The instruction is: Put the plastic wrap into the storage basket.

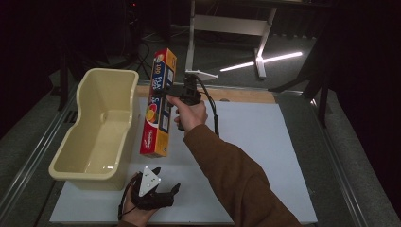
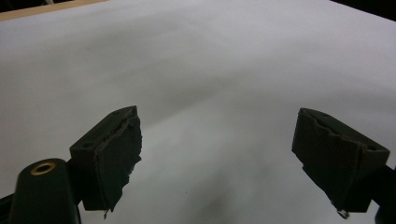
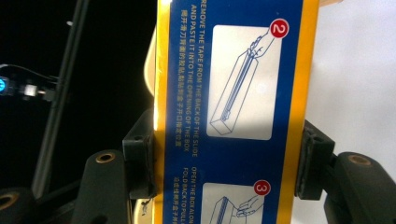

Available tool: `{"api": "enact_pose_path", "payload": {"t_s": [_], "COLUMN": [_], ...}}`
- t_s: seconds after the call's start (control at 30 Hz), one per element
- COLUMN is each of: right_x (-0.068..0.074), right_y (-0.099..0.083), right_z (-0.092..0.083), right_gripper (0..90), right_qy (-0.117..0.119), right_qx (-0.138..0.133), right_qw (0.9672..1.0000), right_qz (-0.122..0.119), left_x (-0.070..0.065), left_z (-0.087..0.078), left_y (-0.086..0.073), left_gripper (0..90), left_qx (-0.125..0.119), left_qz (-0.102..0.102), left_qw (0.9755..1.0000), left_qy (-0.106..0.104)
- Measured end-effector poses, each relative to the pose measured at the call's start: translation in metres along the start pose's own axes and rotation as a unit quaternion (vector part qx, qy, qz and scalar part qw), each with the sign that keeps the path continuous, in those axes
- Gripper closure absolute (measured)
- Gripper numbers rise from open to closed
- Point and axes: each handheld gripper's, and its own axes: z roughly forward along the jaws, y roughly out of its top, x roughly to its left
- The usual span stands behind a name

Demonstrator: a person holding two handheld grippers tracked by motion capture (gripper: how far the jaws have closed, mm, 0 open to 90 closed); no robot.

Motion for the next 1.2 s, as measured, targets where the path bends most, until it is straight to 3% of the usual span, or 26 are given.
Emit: {"api": "enact_pose_path", "payload": {"t_s": [0.2, 0.47, 0.6, 0.73, 0.97, 1.2], "right_x": [0.014, 0.037, 0.045, 0.053, 0.056, 0.059], "right_y": [0.001, -0.006, -0.011, -0.016, -0.021, -0.023], "right_z": [0.015, 0.042, 0.058, 0.071, 0.093, 0.102], "right_gripper": [38.7, 38.6, 38.6, 38.6, 38.6, 38.5], "right_qy": [0.011, 0.032, 0.037, 0.034, 0.031, 0.032], "right_qx": [0.006, 0.012, 0.028, 0.038, 0.043, 0.050], "right_qw": [0.9999, 0.9993, 0.9986, 0.9986, 0.9982, 0.9975], "right_qz": [0.000, 0.014, 0.027, 0.016, 0.026, 0.037], "left_x": [0.001, -0.003, -0.005, -0.003, 0.002, 0.001], "left_z": [-0.001, 0.000, 0.000, -0.003, -0.005, -0.004], "left_y": [0.000, 0.000, 0.000, 0.000, 0.001, 0.001], "left_gripper": [15.8, 16.7, 16.5, 16.0, 15.7, 15.4], "left_qx": [-0.001, -0.001, -0.003, -0.008, -0.018, -0.015], "left_qz": [-0.004, -0.006, 0.000, -0.003, -0.015, -0.012], "left_qw": [1.0000, 1.0000, 0.9999, 0.9999, 0.9997, 0.9997], "left_qy": [-0.001, -0.008, -0.010, -0.012, -0.011, -0.018]}}
